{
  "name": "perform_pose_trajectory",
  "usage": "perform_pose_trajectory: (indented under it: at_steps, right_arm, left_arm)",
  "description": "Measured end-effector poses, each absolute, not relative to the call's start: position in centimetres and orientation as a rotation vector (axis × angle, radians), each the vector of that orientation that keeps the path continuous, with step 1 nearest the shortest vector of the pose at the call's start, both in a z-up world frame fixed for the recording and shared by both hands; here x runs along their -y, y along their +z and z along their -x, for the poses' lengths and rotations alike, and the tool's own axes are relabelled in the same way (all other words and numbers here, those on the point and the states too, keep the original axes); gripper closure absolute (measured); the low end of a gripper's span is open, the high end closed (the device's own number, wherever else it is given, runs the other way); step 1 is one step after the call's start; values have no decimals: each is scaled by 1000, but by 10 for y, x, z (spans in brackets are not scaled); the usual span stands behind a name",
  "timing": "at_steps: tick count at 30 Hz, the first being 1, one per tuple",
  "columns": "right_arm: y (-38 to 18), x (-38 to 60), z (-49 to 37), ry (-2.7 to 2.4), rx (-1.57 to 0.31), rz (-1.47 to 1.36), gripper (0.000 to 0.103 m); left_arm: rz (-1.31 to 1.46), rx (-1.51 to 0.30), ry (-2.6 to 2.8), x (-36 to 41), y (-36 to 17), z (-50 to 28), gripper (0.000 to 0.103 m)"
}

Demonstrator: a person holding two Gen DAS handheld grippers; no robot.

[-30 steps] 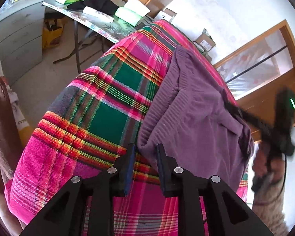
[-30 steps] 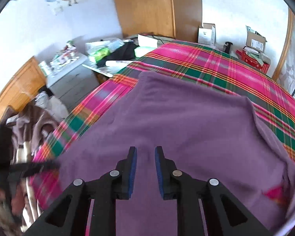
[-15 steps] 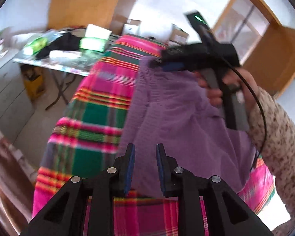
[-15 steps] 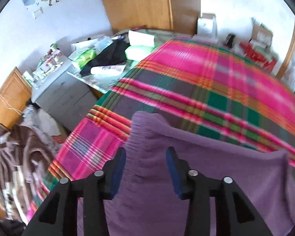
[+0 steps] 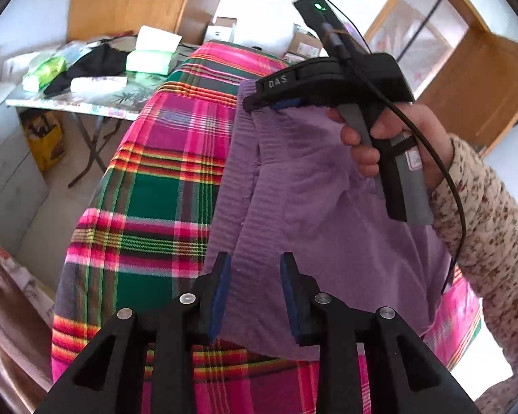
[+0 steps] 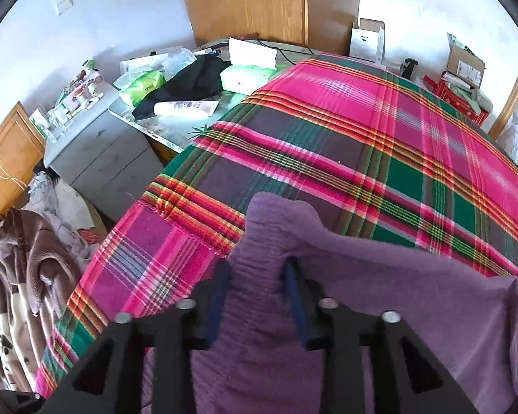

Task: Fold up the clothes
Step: 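Grasp the waistband edge with the right tool beside the left tool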

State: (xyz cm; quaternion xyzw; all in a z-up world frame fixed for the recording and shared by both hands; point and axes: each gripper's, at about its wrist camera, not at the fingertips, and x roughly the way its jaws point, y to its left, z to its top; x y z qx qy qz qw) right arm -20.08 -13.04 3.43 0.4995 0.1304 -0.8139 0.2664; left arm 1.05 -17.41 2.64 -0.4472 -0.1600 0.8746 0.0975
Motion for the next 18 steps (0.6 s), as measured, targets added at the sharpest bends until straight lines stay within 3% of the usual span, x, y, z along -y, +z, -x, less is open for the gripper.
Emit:
perform_pose_trajectory:
  at_steps: [9, 10, 11, 18]
  right_arm:
    - [58, 121, 201, -2227, -233, -1291, 83]
    - [62, 117, 202, -2230, -196, -1286, 101]
    - [64, 114, 203, -2230, -165, -1283, 103]
    - [55, 116, 205, -2190, -195, -1334, 101]
  left_arm:
    - [1292, 436, 2597, 180, 25, 6, 73]
    - [1274, 427, 2590, 180, 26, 11, 74]
    - [1269, 420, 2587, 179, 27, 14, 74]
    - [1316, 338, 2544, 167, 22, 33, 72]
